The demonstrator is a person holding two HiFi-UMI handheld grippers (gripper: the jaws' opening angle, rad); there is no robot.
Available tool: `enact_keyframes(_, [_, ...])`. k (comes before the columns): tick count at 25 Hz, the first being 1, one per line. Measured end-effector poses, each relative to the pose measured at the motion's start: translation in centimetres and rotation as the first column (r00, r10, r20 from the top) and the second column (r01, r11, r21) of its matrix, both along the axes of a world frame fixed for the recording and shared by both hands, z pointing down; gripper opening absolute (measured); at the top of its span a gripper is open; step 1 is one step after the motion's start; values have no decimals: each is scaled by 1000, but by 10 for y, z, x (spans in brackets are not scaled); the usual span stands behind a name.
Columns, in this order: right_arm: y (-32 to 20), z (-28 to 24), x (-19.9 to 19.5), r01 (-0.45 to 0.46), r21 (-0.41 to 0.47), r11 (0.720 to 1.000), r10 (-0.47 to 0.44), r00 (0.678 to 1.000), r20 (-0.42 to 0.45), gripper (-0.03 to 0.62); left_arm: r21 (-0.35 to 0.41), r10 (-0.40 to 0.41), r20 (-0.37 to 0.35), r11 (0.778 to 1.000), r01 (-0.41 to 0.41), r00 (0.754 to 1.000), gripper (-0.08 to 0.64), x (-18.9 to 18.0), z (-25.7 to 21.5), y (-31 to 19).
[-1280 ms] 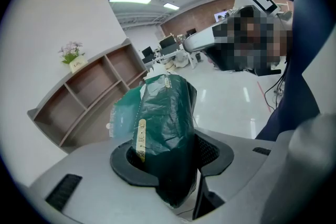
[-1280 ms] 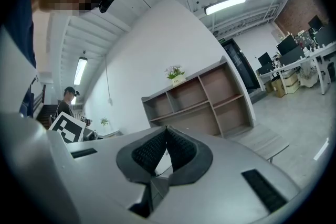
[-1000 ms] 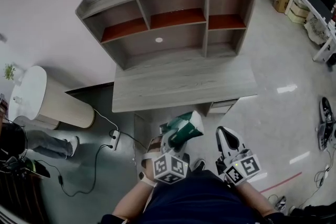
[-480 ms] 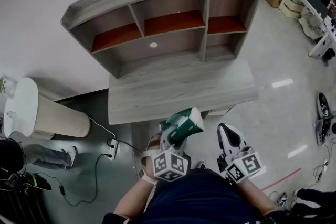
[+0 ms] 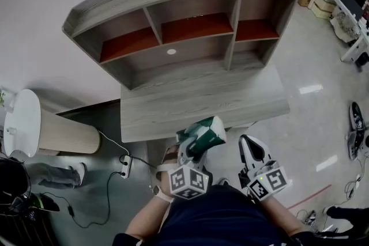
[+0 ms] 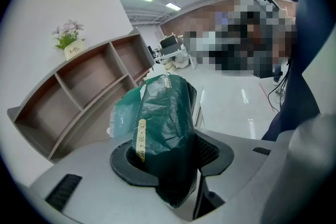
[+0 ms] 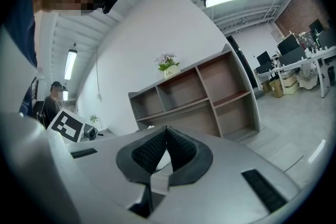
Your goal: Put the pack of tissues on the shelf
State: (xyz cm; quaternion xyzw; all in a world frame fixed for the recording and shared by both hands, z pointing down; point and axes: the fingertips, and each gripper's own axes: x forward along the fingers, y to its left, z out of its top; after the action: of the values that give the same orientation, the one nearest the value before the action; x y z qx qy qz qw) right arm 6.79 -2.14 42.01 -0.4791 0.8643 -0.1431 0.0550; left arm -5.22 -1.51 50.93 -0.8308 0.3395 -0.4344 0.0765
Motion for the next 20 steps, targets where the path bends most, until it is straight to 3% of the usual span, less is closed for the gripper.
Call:
enact_keyframes(3, [-7,3,-6,0,-6,1000,0,1000,-10,3,15,2,25,1000,-2,1000,187,-8,3,-8])
enact_keyframes(12, [-40,-3,-30,-34,0,999,34,999,-24,5,23,28,-1,999,-28,1000,187,-34,-2,-42])
enact_keyframes(20, [-63,-6,-57,-66,9,998,67,997,-33,4,49,54,41,997,-56,998,187,-66,3,-73])
